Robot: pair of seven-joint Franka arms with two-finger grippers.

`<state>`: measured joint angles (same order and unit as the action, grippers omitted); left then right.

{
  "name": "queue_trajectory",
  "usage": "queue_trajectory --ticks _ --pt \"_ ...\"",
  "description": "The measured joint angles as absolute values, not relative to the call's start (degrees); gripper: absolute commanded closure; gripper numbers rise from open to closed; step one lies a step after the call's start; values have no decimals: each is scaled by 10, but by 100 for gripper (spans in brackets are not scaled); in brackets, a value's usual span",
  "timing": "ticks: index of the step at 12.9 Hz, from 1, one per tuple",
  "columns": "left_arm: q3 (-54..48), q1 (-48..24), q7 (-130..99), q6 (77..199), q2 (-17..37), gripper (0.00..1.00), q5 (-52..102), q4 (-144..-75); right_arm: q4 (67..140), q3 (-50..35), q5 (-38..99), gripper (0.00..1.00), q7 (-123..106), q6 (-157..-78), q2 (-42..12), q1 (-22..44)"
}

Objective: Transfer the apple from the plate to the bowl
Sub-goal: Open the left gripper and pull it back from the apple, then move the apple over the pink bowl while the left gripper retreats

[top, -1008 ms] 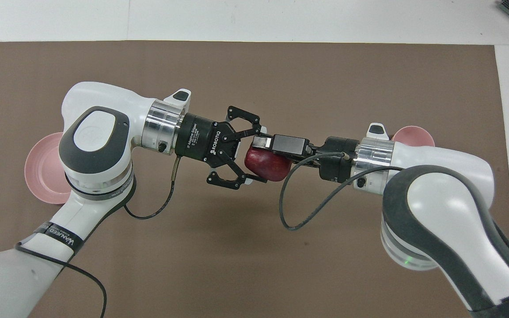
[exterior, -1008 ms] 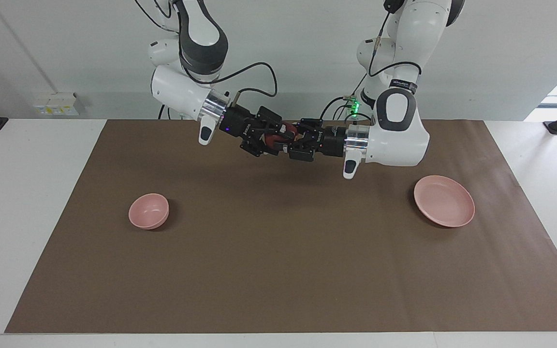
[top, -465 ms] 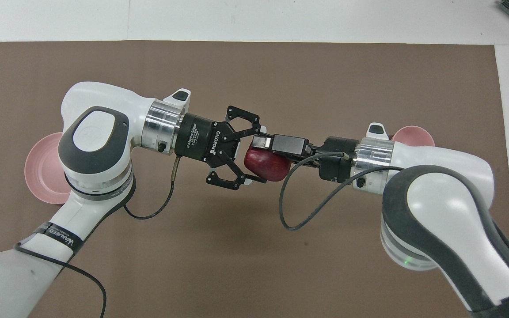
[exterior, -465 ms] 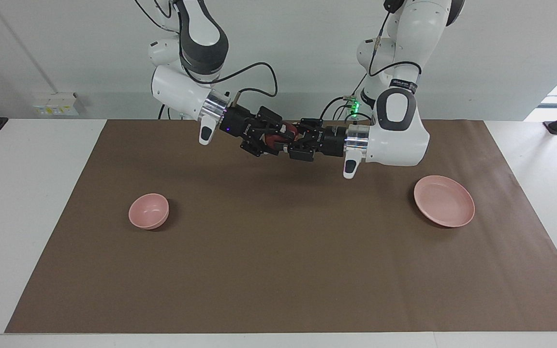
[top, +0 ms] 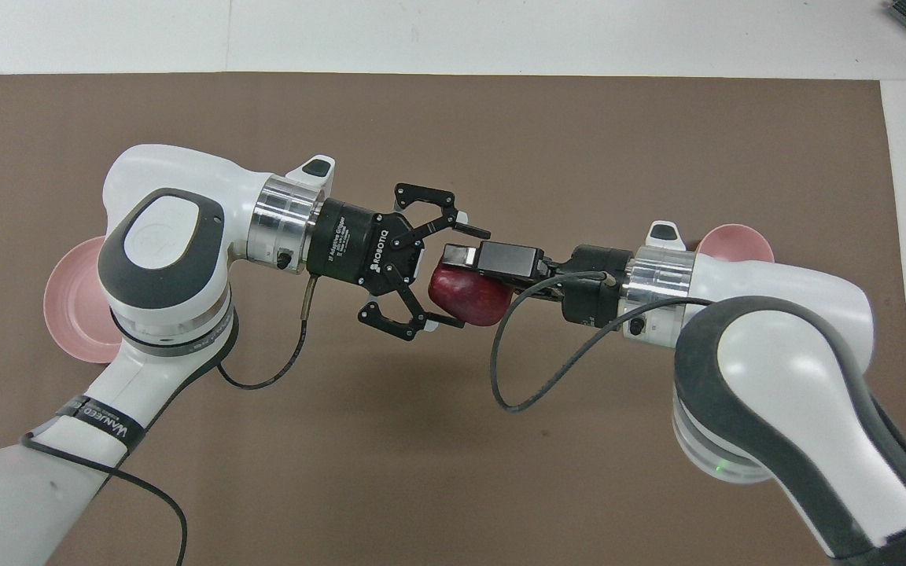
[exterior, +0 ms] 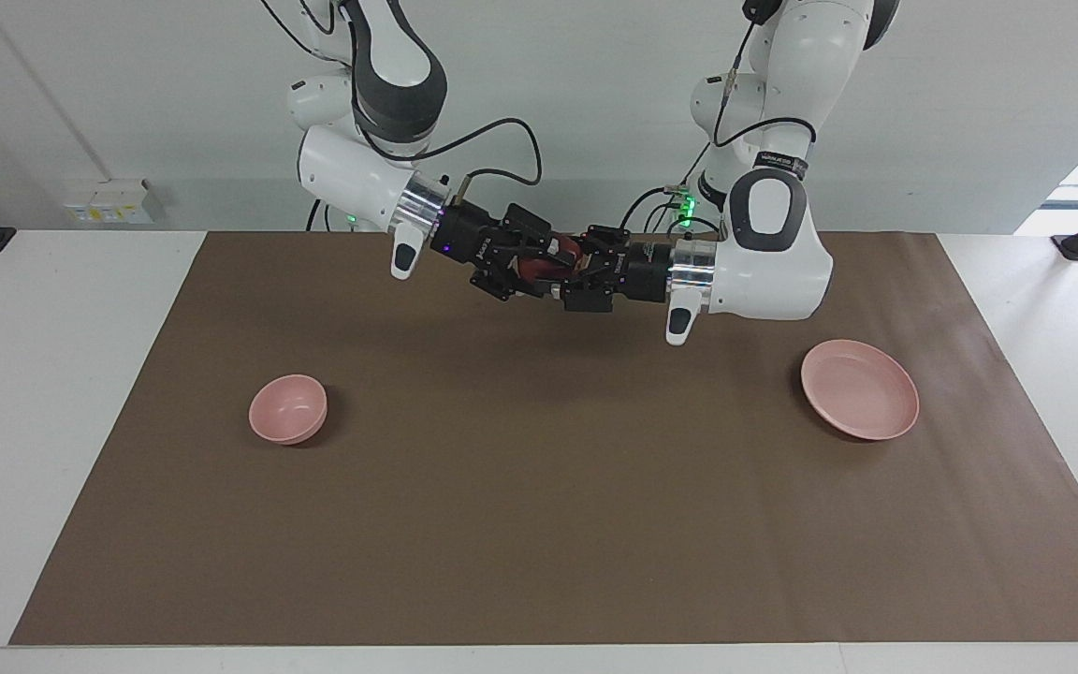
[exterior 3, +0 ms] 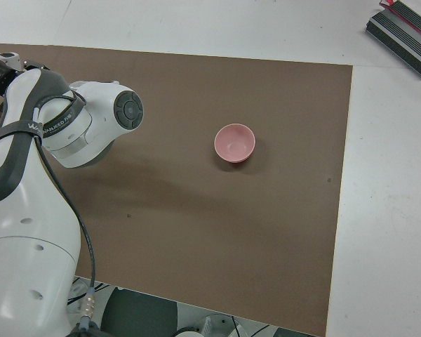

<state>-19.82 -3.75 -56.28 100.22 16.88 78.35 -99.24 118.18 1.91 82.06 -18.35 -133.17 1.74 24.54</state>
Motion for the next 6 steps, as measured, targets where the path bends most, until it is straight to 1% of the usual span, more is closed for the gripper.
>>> queue_trajectory --ticks 3,6 --pt "-193 -9 -562 1002 166 0 721 -986 1182 18 818 100 -183 -1330 17 246" --pt "-192 4 -560 1003 159 0 582 -967 1182 19 781 100 -182 -1319 16 240"
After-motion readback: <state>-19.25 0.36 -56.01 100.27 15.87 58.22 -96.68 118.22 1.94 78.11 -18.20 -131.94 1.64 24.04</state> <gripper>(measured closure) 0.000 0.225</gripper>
